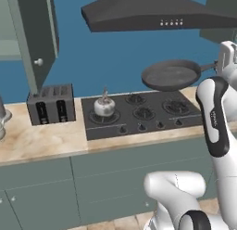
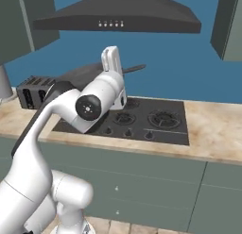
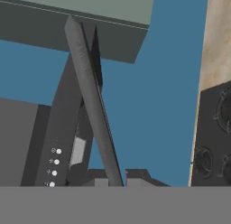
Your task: Pick the pan from the cabinet and place it on the stove. Then turn on the stove burner for the pan.
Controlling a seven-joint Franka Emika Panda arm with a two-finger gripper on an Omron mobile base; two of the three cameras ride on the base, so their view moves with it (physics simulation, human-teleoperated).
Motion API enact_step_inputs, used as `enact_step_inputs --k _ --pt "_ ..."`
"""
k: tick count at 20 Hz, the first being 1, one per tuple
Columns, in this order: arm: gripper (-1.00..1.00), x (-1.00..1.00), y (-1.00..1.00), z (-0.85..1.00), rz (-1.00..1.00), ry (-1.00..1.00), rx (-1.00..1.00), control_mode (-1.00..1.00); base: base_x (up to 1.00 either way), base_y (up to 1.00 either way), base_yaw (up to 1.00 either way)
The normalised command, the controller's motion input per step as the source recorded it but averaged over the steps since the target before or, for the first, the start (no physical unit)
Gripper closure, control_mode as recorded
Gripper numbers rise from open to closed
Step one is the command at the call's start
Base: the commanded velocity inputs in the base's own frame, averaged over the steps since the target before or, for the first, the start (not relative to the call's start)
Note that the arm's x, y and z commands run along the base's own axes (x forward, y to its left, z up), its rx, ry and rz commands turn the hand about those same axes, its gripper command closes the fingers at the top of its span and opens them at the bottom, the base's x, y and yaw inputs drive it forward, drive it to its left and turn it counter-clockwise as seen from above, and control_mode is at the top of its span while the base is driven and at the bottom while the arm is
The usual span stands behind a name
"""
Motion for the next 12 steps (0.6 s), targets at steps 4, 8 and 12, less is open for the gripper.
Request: enact_step_inputs --k 4,8,12 --pt "1.0 0.0 0.0 0.0 0.0 0.0 0.0 1.0 0.3 -0.51 0.0" --pt "1.0 0.0 0.0 0.0 0.0 0.0 0.0 1.0 0.3 -0.41 0.0" --pt "1.0 0.0 0.0 0.0 0.0 0.0 0.0 1.0 0.32 -0.23 0.01"
